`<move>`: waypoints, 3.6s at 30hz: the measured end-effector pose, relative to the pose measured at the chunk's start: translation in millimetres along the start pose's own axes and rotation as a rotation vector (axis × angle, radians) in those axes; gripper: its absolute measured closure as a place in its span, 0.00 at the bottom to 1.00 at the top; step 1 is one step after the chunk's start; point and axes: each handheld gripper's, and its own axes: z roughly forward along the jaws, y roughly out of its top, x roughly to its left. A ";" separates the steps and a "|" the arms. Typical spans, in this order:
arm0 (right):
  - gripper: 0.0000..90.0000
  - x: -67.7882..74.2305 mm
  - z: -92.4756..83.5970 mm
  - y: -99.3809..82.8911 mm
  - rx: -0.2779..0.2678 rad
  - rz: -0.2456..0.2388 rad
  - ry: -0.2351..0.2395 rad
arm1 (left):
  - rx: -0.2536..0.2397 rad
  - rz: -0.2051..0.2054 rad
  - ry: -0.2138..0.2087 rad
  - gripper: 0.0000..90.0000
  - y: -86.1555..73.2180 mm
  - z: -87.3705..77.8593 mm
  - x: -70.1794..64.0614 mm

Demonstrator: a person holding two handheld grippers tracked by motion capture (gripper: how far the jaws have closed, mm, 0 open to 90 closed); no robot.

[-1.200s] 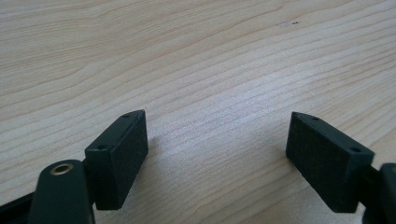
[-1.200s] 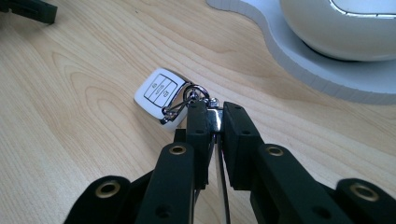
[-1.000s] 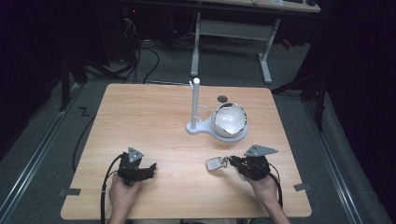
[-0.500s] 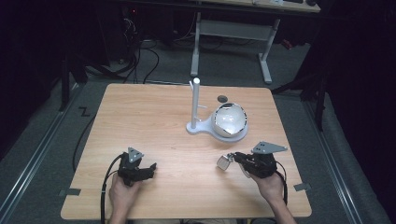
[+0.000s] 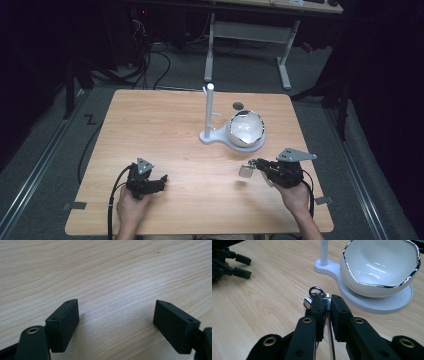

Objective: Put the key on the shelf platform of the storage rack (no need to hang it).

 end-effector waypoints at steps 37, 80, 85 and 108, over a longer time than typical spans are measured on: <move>0.91 -31.6 -13.0 38.1 -0.015 0.047 -0.019 | 0.000 0.000 0.000 0.24 0.0 0.0 0.0; 0.91 -62.7 2.2 90.8 0.009 0.016 -0.137 | -0.001 -0.001 -0.001 0.24 0.0 0.0 0.1; 0.91 -67.9 7.5 91.9 0.017 0.035 -0.143 | -0.001 -0.001 -0.001 0.24 0.0 0.0 0.1; 0.91 -78.0 49.7 92.0 0.084 0.084 -0.143 | -0.001 -0.002 -0.001 0.24 0.0 0.1 0.0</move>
